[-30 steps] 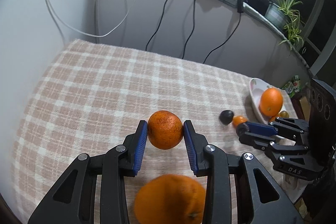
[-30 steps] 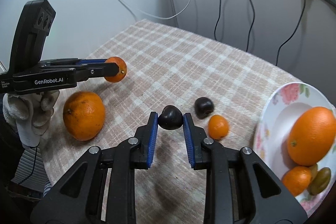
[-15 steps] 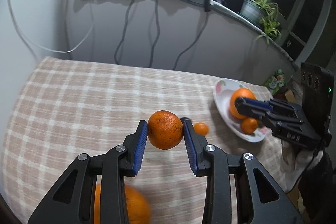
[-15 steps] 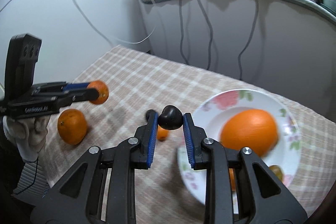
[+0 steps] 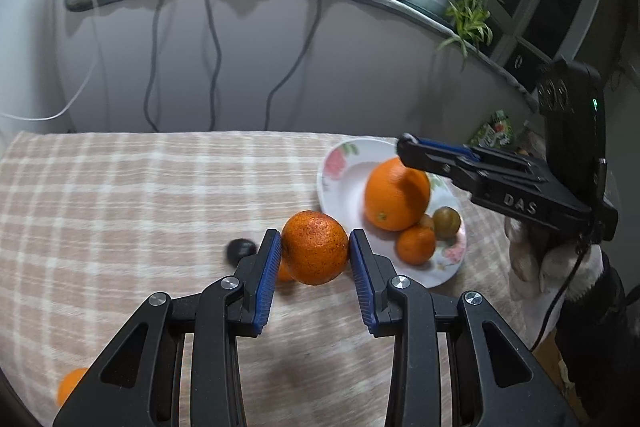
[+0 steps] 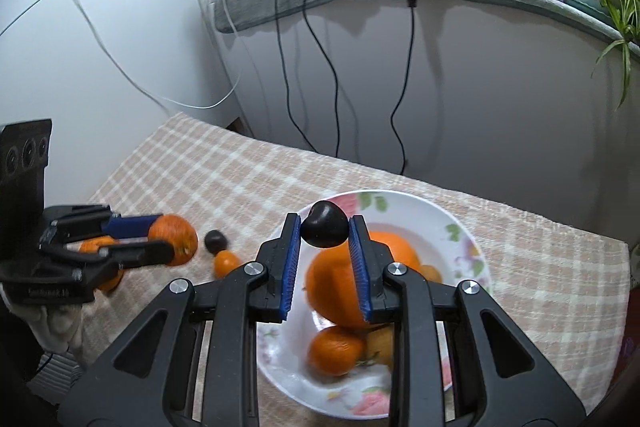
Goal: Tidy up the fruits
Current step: 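Carry the mandarin and dark plum in both grippers over the plate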
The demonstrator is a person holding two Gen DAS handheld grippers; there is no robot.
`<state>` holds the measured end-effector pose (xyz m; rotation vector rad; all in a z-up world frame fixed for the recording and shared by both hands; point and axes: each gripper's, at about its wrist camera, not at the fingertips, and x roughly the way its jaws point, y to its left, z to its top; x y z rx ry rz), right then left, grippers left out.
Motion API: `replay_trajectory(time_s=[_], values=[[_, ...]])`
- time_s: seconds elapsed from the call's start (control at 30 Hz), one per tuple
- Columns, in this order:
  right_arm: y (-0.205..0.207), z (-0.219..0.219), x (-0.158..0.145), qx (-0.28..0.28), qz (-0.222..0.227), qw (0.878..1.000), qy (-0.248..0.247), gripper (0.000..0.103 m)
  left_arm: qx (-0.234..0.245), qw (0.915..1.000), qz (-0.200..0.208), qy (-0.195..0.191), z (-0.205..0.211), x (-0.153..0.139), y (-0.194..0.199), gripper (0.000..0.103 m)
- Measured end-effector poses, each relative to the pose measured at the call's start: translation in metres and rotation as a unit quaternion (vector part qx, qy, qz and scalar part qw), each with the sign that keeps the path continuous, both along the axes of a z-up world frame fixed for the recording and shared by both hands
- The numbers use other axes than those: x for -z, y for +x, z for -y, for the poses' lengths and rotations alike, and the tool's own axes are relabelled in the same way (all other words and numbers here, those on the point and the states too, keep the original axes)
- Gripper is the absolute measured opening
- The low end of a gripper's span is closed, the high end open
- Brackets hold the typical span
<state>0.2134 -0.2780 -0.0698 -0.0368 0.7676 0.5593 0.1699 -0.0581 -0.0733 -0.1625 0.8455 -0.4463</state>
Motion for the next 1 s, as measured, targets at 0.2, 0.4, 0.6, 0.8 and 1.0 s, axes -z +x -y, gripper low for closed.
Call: replay_trajectory(time_s=[0.2,0.4,0.6,0.8,1.0], values=[[0.012,0.005,0.001,0.005,0.000,1.000,-0.007,0.026,0.023,0.9997,-0.002,0.006,0.027,0.002,0.007,0.034],[0.024,0.008,0.004,0.011,-0.007,1.000,-0.010,0.026,0.035,0.9993,-0.011,0.006,0.041,0.008,0.014,0.034],[0.032,0.007,0.009,0.012,-0.014,1.000,-0.014,0.026,0.040,0.9991,-0.015,0.004,0.048,0.011,0.019,0.034],[0.036,0.003,0.013,0.012,-0.018,1.000,-0.019,0.026,0.046,0.9988,-0.017,0.004,0.055,0.013,0.021,0.034],[0.037,0.004,0.016,0.014,-0.021,0.999,-0.020,0.026,0.052,0.9985,-0.019,0.003,0.055,0.014,0.021,0.034]])
